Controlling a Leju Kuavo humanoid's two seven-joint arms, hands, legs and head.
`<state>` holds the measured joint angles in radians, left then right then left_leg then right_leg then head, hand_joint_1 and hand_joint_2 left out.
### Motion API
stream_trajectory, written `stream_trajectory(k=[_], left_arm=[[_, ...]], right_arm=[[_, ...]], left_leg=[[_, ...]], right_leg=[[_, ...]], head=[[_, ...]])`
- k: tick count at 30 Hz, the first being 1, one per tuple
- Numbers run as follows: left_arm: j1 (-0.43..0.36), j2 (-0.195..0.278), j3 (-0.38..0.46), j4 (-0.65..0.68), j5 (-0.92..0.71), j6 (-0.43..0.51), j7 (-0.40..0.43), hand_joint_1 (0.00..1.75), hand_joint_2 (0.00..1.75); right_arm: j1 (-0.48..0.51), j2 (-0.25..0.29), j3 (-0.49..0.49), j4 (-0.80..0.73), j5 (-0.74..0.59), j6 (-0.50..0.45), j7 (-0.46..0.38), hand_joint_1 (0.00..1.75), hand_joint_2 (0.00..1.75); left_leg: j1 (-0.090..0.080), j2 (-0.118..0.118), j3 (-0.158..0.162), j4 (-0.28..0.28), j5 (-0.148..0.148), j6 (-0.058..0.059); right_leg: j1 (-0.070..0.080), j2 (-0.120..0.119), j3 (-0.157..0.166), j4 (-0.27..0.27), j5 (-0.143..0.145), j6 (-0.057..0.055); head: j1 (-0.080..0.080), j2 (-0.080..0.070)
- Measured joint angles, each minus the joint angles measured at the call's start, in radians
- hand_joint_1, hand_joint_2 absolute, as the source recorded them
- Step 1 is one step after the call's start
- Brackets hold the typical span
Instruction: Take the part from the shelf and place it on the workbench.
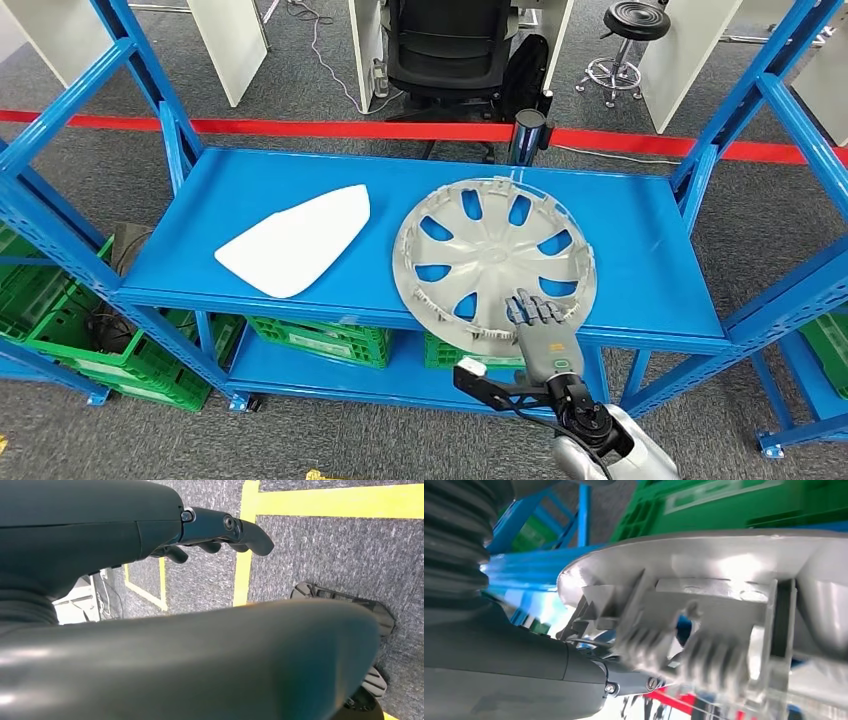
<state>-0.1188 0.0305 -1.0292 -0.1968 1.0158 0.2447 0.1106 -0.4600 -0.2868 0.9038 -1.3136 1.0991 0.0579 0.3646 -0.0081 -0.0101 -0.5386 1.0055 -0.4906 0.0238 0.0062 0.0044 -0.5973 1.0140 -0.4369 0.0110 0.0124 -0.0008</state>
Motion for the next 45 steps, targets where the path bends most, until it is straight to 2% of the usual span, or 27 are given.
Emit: stream_trajectory(k=[8, 9, 13, 27, 40, 45], left_arm=[[0.0, -0.001, 0.0, 0.0, 0.008, 0.005, -0.002, 0.0, 0.0], [0.0, -0.001, 0.0, 0.0, 0.008, 0.005, -0.002, 0.0, 0.0], [0.0, -0.002, 0.0, 0.0, 0.008, 0.006, -0.002, 0.0, 0.0], [0.0, -0.004, 0.0, 0.0, 0.009, 0.009, -0.002, 0.0, 0.0], [0.001, -0.006, 0.0, 0.0, 0.01, 0.013, -0.005, 0.0, 0.0], [0.001, -0.006, 0.0, 0.0, 0.015, 0.015, -0.005, 0.0, 0.0]], right_arm=[[-0.005, -0.018, -0.001, 0.031, 0.061, 0.003, 0.001, 0.0, 1.75], [-0.006, -0.019, -0.001, 0.034, 0.061, 0.003, 0.001, 0.04, 1.75], [-0.008, -0.021, -0.001, 0.044, 0.063, 0.002, 0.001, 1.75, 1.75], [-0.026, -0.025, -0.001, 0.07, 0.127, -0.016, -0.003, 1.75, 1.75], [0.009, -0.038, -0.036, 0.071, 0.24, -0.167, 0.025, 1.75, 1.75], [0.034, -0.042, -0.07, 0.018, 0.275, -0.23, 0.031, 1.75, 1.75]], left_leg=[[0.0, 0.0, 0.001, 0.0, 0.0, 0.0], [0.0, 0.0, 0.001, 0.0, 0.0, 0.0], [0.0, 0.0, 0.003, 0.0, 0.0, 0.0], [0.0, -0.002, 0.009, 0.0, -0.002, 0.002], [0.0, -0.002, 0.007, 0.0, -0.003, 0.004], [0.0, -0.002, 0.005, 0.0, -0.003, 0.004]], right_leg=[[0.0, 0.0, 0.001, -0.001, 0.001, 0.001], [0.0, 0.0, 0.001, -0.001, 0.001, 0.001], [0.0, 0.0, 0.004, -0.002, 0.0, 0.001], [0.0, 0.0, 0.011, -0.003, -0.002, 0.005], [0.0, -0.001, 0.011, -0.004, -0.003, 0.006], [0.0, 0.0, 0.009, -0.004, -0.002, 0.006]], head=[[0.0, 0.0], [0.0, 0.0], [0.0, 0.0], [0.001, 0.0], [0.002, 0.0], [0.002, 0.0]])
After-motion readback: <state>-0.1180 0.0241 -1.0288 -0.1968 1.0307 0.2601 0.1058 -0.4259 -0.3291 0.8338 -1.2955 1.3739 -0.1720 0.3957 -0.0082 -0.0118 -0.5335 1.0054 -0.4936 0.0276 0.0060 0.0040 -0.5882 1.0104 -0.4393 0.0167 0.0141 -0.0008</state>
